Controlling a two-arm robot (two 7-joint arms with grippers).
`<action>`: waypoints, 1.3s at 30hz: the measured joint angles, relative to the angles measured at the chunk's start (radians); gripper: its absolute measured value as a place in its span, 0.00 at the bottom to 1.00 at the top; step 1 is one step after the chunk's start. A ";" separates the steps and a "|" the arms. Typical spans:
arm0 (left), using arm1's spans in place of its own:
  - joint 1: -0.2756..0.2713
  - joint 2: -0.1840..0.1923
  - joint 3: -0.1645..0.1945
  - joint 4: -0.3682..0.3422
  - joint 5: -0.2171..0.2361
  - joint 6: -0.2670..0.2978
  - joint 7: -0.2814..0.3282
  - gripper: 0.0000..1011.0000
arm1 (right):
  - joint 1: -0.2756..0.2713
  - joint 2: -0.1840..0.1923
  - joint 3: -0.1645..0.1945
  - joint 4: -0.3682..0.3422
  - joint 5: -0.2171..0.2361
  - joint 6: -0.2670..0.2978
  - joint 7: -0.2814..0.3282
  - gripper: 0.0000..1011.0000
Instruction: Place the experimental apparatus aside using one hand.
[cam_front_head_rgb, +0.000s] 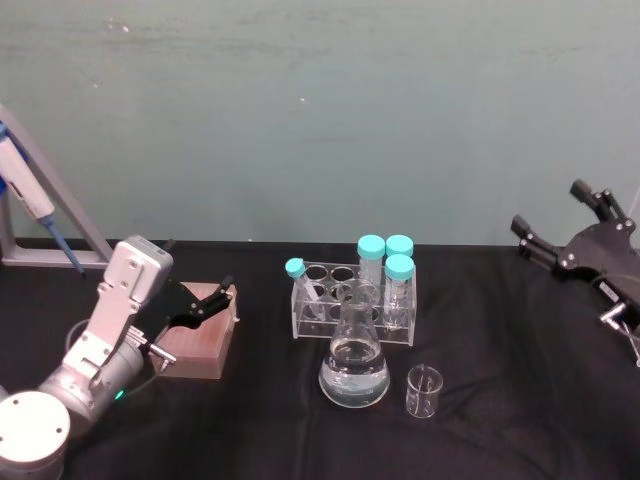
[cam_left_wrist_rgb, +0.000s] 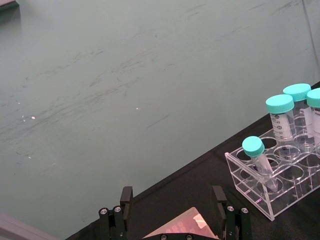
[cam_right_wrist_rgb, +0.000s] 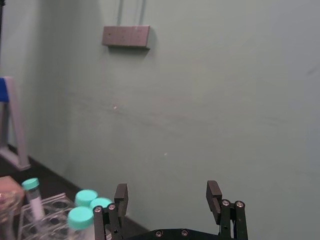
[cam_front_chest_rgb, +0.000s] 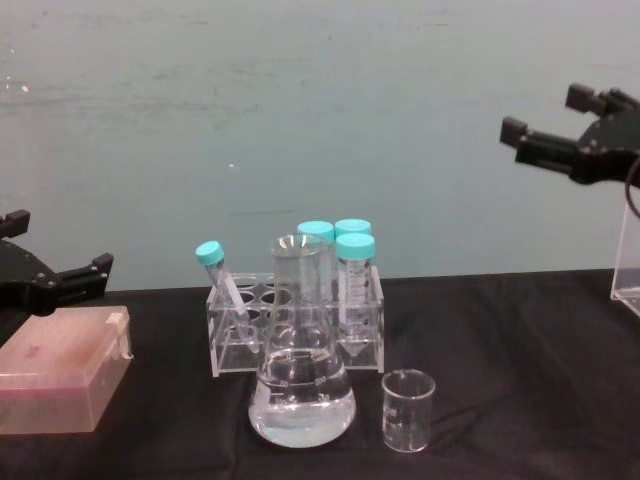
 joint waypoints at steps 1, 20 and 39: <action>0.000 0.000 0.000 0.000 0.000 0.000 0.000 0.99 | 0.000 0.002 -0.003 0.002 0.004 0.003 0.005 0.99; 0.000 0.000 0.000 0.000 0.000 0.000 0.000 0.99 | -0.013 0.061 -0.085 0.044 0.047 0.024 0.080 0.99; 0.000 0.000 0.000 0.000 0.000 0.000 0.000 0.99 | -0.026 0.100 -0.168 0.052 0.087 0.032 0.149 0.99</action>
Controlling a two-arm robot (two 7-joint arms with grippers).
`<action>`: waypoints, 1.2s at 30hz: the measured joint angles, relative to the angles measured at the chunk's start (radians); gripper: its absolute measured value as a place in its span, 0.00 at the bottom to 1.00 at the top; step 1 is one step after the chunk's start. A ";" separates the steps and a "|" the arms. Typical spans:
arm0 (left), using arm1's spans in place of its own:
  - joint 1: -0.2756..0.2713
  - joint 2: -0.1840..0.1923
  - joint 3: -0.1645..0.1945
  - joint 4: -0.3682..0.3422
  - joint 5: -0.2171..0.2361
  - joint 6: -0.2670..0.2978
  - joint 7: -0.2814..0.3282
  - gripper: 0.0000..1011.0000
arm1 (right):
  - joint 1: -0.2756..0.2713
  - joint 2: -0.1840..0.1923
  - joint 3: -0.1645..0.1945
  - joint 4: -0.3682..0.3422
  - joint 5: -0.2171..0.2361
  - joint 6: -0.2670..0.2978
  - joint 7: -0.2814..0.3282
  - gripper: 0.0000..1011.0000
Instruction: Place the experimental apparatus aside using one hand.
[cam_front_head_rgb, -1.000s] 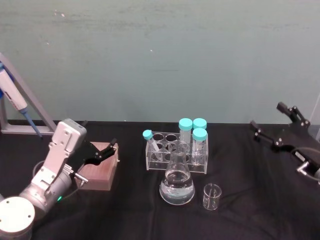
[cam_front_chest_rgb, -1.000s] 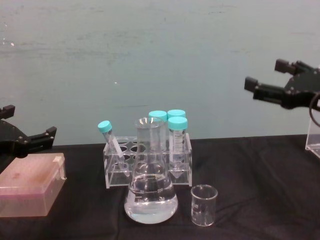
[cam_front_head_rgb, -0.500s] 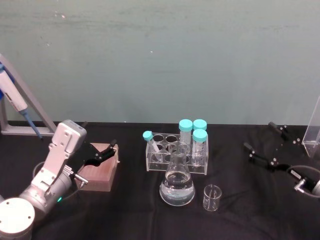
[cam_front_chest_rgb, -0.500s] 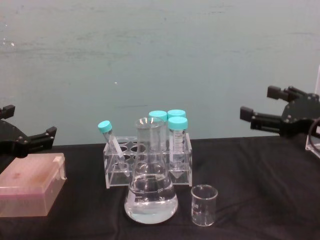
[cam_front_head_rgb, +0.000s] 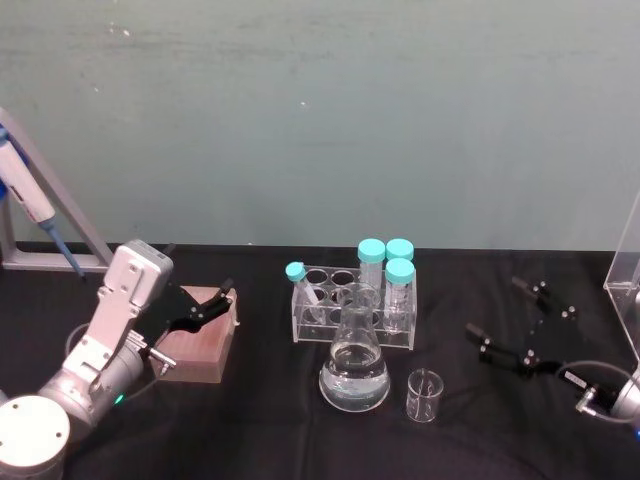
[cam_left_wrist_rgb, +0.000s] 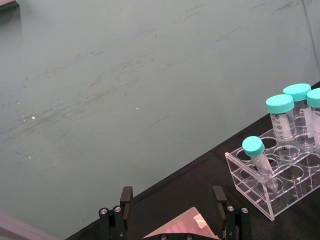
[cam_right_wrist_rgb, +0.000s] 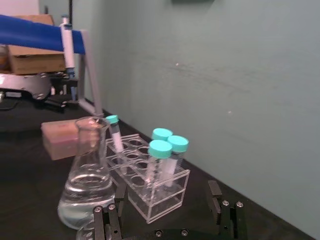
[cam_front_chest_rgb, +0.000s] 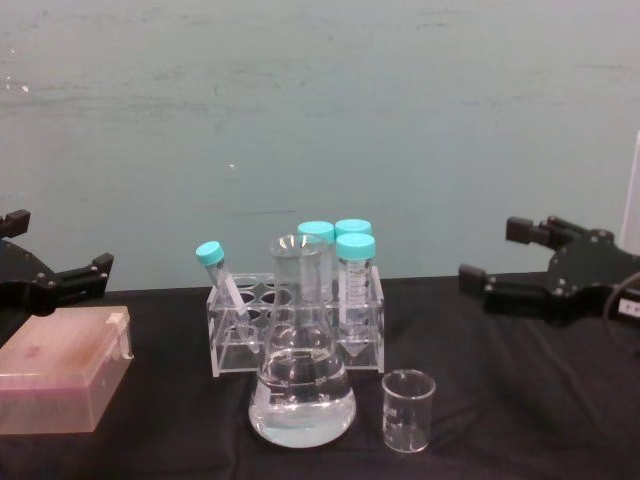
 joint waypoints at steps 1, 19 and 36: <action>0.000 0.000 0.000 0.000 0.000 0.000 0.000 0.99 | 0.002 0.002 -0.008 0.003 0.004 0.001 0.008 0.99; 0.000 0.000 0.000 0.000 0.000 0.000 0.000 0.99 | 0.039 0.010 -0.091 0.063 0.042 0.001 0.073 0.99; 0.000 0.000 0.000 0.000 0.000 0.000 0.000 0.99 | 0.073 0.001 -0.154 0.107 0.056 -0.006 0.105 0.99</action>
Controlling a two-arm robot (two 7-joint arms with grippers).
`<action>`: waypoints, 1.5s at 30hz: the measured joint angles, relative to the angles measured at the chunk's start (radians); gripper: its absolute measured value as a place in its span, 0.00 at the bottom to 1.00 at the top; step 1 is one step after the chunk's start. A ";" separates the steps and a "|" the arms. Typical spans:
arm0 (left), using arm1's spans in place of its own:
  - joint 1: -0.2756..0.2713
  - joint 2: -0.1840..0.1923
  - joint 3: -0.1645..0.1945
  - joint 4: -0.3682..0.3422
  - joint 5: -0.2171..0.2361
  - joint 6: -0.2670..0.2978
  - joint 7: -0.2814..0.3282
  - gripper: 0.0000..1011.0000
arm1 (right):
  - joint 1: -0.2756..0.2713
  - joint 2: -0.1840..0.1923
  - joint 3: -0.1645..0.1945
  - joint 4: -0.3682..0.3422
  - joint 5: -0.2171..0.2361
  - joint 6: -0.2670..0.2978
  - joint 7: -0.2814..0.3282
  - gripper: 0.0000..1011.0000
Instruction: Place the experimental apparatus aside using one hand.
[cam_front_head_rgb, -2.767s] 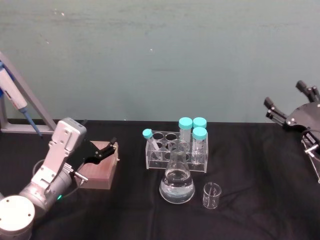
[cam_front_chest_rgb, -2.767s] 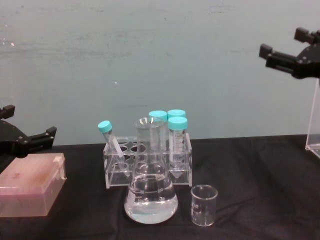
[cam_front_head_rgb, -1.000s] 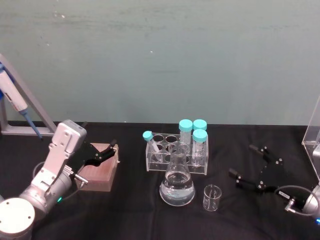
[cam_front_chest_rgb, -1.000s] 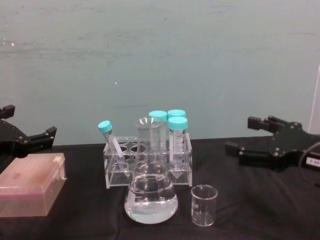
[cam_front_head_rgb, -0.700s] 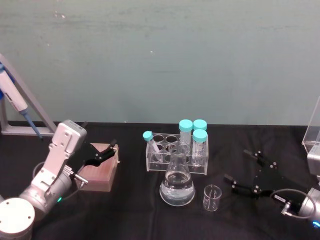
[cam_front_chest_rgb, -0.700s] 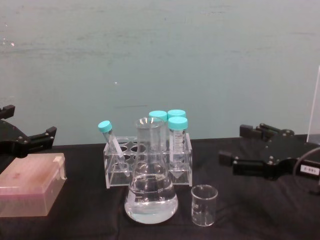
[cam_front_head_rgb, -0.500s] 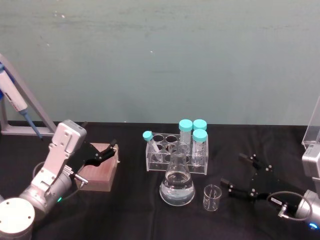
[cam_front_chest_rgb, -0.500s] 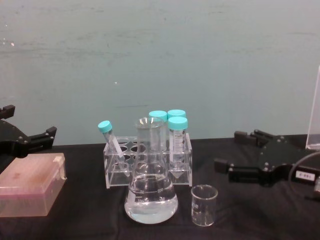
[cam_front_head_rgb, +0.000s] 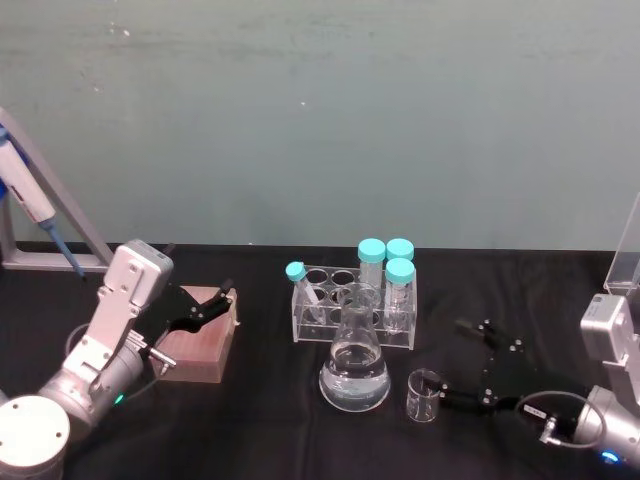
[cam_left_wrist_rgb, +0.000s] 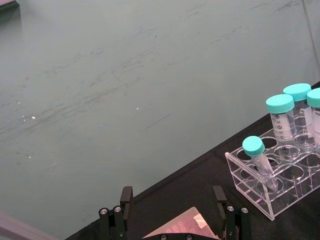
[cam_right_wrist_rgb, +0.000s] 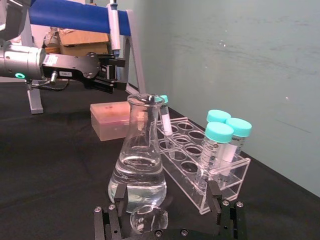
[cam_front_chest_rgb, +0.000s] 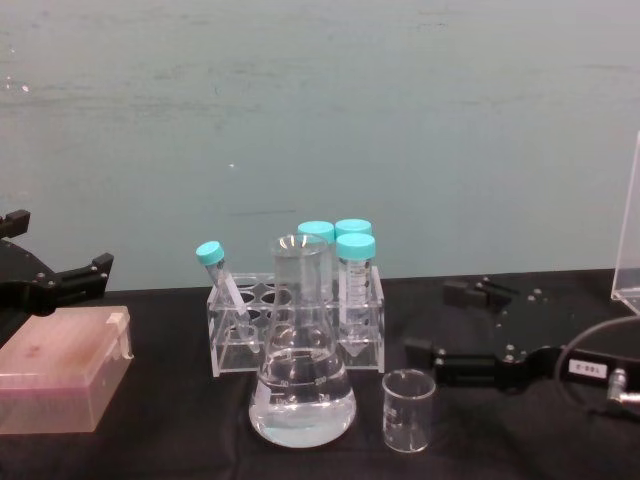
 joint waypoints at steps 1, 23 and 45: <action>0.000 0.000 0.000 0.000 0.000 0.000 0.000 0.99 | 0.001 -0.001 -0.003 0.001 0.001 0.000 0.001 0.99; 0.000 0.000 0.000 0.000 0.000 0.000 0.000 0.99 | 0.050 -0.028 -0.056 0.073 0.004 0.004 0.028 0.99; 0.000 0.000 0.000 0.000 0.000 0.000 0.000 0.99 | 0.083 -0.044 -0.085 0.126 -0.013 0.019 0.038 0.99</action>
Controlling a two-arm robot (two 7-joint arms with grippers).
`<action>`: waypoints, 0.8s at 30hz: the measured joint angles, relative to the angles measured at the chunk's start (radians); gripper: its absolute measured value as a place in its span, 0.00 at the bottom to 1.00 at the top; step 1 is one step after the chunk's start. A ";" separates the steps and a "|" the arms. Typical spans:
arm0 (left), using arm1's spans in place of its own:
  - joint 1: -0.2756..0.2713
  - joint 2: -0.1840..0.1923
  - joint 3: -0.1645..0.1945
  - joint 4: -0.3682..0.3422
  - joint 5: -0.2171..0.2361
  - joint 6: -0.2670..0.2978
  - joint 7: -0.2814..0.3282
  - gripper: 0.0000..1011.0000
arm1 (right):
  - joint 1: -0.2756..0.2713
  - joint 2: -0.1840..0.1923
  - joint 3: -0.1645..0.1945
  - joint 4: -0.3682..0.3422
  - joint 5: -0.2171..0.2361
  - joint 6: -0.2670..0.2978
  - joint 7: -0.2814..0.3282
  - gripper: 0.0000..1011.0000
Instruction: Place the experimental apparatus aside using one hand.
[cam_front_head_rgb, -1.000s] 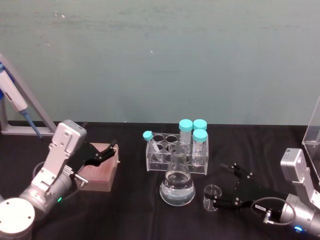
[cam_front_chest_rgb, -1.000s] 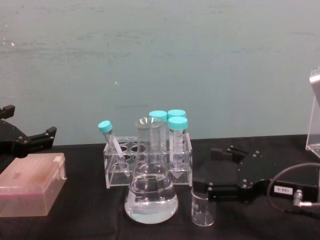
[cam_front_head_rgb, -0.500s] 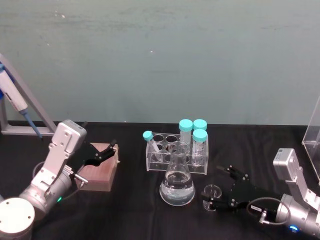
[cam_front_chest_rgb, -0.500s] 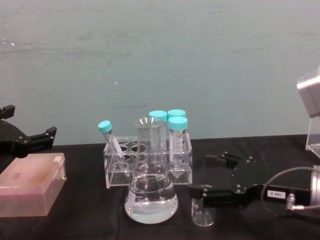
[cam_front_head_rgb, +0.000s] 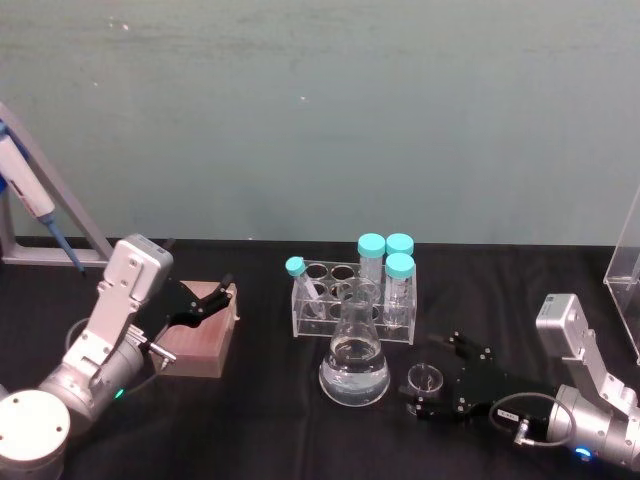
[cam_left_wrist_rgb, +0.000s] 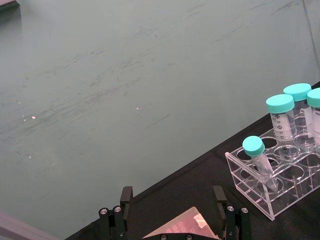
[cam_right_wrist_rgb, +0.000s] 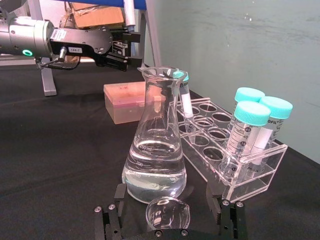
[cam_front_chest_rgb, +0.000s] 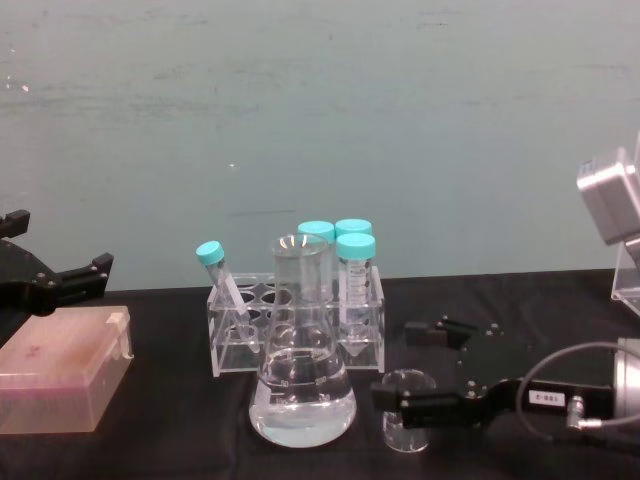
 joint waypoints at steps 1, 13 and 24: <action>0.000 0.000 0.000 0.000 0.000 0.000 0.000 0.99 | 0.001 0.000 -0.001 0.001 -0.002 0.001 0.000 0.99; 0.000 0.000 0.000 0.000 0.000 0.000 0.000 0.99 | 0.006 0.001 -0.011 0.012 -0.017 0.015 -0.006 0.99; 0.000 0.000 0.000 0.000 0.000 0.000 0.000 0.99 | 0.014 -0.002 -0.017 0.027 -0.026 0.020 -0.008 0.99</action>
